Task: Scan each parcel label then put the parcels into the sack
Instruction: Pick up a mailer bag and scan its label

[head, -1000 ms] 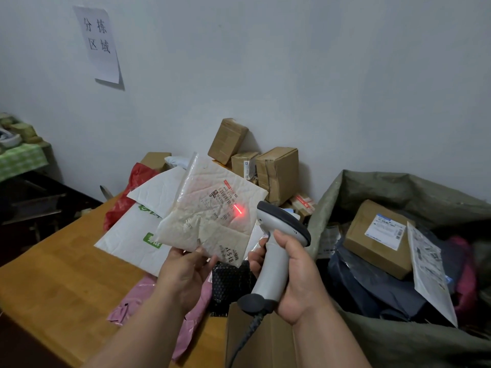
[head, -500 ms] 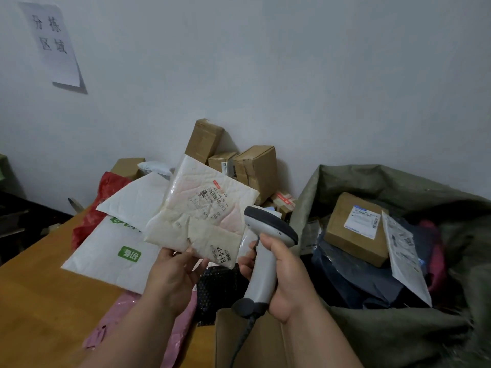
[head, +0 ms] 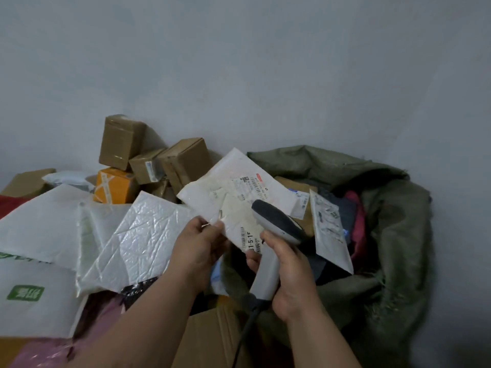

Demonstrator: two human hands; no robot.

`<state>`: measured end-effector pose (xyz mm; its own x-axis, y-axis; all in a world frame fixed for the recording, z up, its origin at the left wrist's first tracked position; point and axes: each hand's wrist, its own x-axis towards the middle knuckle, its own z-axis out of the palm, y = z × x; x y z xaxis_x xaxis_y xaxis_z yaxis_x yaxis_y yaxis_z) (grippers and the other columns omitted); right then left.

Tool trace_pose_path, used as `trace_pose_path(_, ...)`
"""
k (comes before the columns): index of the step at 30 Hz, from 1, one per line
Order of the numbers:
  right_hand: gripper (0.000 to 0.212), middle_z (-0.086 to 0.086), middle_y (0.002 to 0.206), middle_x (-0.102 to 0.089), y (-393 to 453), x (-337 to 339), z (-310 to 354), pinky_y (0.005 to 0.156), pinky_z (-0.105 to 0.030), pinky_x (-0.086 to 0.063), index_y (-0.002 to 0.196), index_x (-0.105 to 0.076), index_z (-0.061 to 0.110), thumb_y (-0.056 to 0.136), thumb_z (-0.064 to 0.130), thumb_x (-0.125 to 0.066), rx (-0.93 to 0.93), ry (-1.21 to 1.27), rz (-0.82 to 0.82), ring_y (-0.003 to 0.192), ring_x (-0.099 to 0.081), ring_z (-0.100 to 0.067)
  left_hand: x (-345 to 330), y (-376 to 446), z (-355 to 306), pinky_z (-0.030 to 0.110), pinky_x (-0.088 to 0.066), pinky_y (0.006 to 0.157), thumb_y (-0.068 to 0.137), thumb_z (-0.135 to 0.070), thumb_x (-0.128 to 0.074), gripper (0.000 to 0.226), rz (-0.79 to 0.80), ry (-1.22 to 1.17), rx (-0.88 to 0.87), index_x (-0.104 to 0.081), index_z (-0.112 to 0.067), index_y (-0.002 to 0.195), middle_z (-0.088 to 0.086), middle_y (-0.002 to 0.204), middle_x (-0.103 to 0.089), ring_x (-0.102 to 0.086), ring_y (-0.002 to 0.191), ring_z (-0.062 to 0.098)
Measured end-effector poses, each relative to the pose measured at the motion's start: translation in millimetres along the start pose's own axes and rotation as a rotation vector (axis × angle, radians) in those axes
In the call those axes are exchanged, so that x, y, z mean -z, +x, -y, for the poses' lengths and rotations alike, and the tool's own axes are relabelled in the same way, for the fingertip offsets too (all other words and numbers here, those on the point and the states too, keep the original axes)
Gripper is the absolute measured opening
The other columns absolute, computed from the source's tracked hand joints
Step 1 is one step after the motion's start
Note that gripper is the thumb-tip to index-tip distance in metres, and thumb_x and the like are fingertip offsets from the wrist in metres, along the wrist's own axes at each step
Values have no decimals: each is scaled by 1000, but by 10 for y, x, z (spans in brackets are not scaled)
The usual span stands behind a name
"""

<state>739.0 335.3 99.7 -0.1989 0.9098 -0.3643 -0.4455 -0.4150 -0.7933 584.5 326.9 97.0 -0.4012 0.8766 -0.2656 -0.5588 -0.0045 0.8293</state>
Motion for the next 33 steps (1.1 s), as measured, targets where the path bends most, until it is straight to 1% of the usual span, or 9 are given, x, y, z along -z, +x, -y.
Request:
trace_pose_path(5, 26, -13, 99, -78, 322, 509, 423, 64, -30, -61, 111, -73, 11, 87, 21, -75, 45, 113, -102, 82, -77, -21, -939, 256, 232, 27, -58, 58, 99, -4, -56, 27, 73, 133, 19, -60, -3, 125, 11, 96, -75, -72, 67, 18)
trace_pose_path(9, 47, -10, 122, -70, 524, 796, 691, 97, -45, -55, 132, -63, 21, 87, 29, -75, 105, 221, -152, 108, -69, -27, -1429, 432, 384, 31, -57, 87, 95, -9, -64, 74, 216, 116, 19, -27, -25, 156, -13, 131, -50, -69, 89, 5)
trace_pose_path(13, 37, -5, 118, -69, 654, 899, 793, 84, -34, -56, 123, -65, 24, 87, 28, -76, 155, 216, -173, 106, -68, -24, -1379, 495, 468, 38, -45, 105, 93, -16, -67, 67, 124, 206, -39, -37, -27, 152, -17, 121, -56, -57, 106, 1)
trace_pose_path(15, 26, -4, 113, -71, 709, 862, 805, 81, -32, -58, 112, -69, 24, 88, 28, -76, 126, 181, -153, 101, -71, -24, -1235, 505, 448, 35, -51, 95, 94, -14, -65, 55, -5, 210, -78, -46, -23, 145, -8, 133, -54, -58, 109, 7)
trace_pose_path(17, 26, -5, 111, -74, 749, 753, 791, 75, -30, -60, 112, -71, 21, 87, 26, -76, 105, 138, -114, 94, -75, -22, -1024, 517, 379, 30, -53, 80, 96, -13, -62, 40, -131, 200, -129, -55, -24, 133, -8, 127, -59, -61, 103, 9)
trace_pose_path(20, 28, -7, 105, -74, 770, 508, 686, 67, -30, -60, 114, -70, 20, 87, 24, -77, 70, 65, -28, 83, -77, -19, -587, 512, 217, 32, -53, 82, 96, -13, -62, 27, -296, 205, -191, -58, -24, 121, 0, 120, -63, -63, 105, 16)
trace_pose_path(25, 23, 1, 75, -76, 683, -7, 258, 60, -28, -58, 104, -70, 11, 87, 25, -77, -16, -134, 153, 71, -75, -17, 357, 351, 29, 37, -51, 91, 97, -16, -60, 27, -554, 252, -220, -57, -19, 124, 8, 122, -61, -61, 98, 16)
trace_pose_path(29, 24, 2, 68, -75, 580, -416, -215, 59, -27, -58, 100, -70, 8, 87, 26, -76, -82, -297, 280, 68, -75, -16, 1119, 212, -3, 42, -49, 90, 95, -13, -61, 35, -694, 330, -168, -57, -11, 130, 11, 117, -62, -58, 92, 21)
trace_pose_path(33, 23, 2, 62, -72, 527, -733, -706, 72, -37, -61, 100, -70, 9, 87, 27, -76, -120, -418, 296, 66, -72, -18, 1738, 122, 66, 29, -47, 70, 94, -7, -62, 37, -708, 450, -80, -57, -5, 130, 7, 100, -62, -57, 77, 18)
